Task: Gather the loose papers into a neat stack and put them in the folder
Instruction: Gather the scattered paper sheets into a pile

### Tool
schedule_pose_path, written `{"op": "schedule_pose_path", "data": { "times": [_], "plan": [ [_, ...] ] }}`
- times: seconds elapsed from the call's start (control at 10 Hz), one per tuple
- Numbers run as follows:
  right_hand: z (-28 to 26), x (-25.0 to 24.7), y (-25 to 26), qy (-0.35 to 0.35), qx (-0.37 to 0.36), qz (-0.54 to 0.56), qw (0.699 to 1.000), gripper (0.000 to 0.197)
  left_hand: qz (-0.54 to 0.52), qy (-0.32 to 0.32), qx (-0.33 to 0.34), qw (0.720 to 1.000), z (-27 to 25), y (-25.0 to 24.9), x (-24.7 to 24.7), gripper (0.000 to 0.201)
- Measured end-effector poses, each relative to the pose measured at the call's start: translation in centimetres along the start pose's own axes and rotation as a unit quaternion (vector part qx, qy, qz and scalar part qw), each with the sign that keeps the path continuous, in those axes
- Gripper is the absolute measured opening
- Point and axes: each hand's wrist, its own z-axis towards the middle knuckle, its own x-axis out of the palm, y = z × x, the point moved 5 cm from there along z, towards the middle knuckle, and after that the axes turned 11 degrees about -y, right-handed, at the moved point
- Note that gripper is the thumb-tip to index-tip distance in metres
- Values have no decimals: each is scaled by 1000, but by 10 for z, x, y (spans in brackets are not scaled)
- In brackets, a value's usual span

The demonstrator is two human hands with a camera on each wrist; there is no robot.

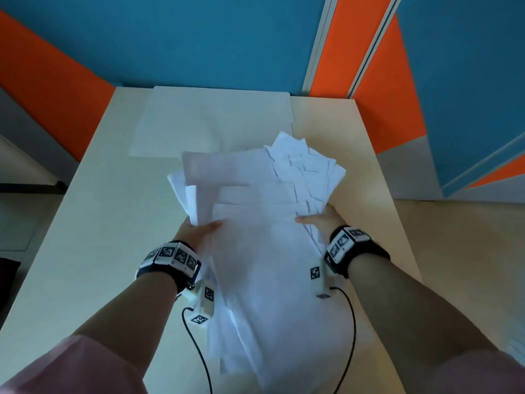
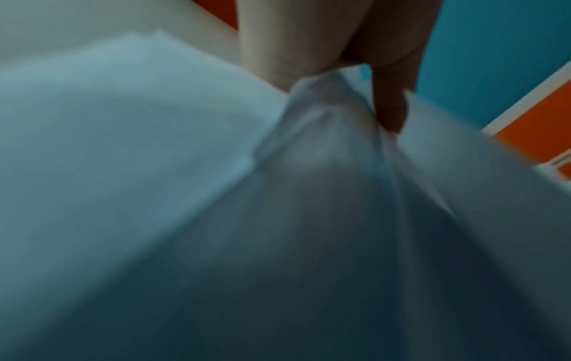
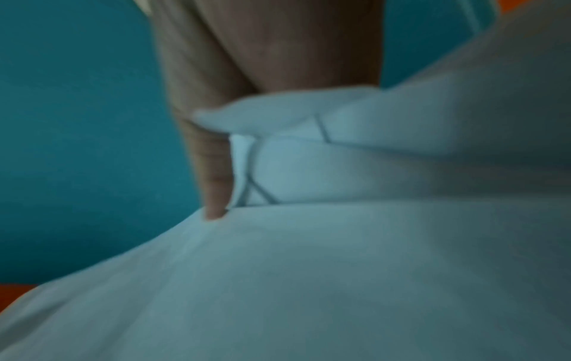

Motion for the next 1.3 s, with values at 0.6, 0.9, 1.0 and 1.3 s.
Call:
{"op": "schedule_pose_path", "data": {
  "times": [0.6, 0.9, 1.0, 1.3],
  "plan": [
    [40, 21, 25, -100, -33, -116, 988, 36, 282, -144, 132, 939, 46, -56, -8, 40],
    [32, 25, 37, -121, 1, -281, 952, 62, 215, -149, 131, 956, 48, -55, -6, 57],
    [20, 45, 36, -75, -44, -309, 947, 68, 196, -95, 162, 963, 36, -54, 13, 59],
    [-14, -22, -5, -108, 15, -224, 969, 84, 168, -125, 130, 969, -20, 4, -32, 78]
  ]
}}
